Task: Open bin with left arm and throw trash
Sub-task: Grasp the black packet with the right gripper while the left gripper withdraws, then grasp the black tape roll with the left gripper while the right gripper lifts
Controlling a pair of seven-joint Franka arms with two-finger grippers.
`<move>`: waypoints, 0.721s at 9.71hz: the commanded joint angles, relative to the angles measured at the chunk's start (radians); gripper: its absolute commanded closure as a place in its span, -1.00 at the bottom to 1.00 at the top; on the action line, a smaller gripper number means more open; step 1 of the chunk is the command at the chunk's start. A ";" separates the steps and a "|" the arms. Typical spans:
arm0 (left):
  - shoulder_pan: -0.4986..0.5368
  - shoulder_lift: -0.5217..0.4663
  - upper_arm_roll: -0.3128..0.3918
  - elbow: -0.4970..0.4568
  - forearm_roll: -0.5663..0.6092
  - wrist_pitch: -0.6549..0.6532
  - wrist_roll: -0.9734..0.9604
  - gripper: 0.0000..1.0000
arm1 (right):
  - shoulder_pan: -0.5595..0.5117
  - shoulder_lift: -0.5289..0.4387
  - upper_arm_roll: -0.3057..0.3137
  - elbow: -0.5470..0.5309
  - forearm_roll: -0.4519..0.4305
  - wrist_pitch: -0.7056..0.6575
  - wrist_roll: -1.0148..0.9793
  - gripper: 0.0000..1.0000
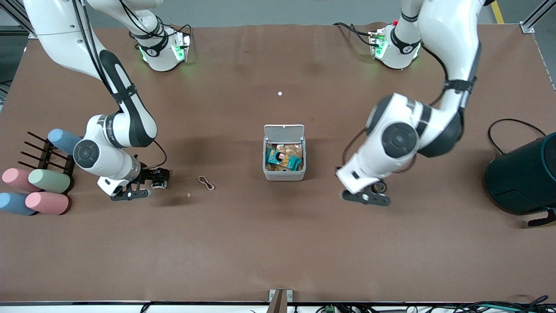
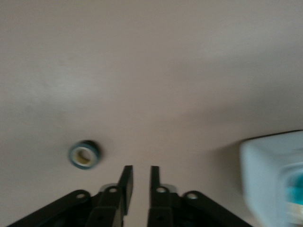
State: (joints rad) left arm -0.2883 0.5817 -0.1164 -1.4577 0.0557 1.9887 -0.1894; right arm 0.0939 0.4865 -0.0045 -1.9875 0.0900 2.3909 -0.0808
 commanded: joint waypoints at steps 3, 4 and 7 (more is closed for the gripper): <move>0.092 0.073 -0.009 -0.204 0.053 0.274 0.117 -1.00 | -0.011 0.021 0.011 -0.025 -0.013 0.016 -0.005 -1.00; 0.100 0.076 -0.008 -0.261 0.053 0.347 0.119 -1.00 | -0.008 0.023 0.011 -0.024 -0.013 0.019 -0.002 -0.49; 0.118 0.069 -0.008 -0.331 0.055 0.381 0.119 -1.00 | 0.003 0.030 0.009 -0.022 -0.013 0.019 -0.005 0.73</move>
State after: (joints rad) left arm -0.1849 0.6911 -0.1189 -1.7317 0.0919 2.3618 -0.0682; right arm 0.0989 0.5163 0.0006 -1.9979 0.0900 2.3966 -0.0835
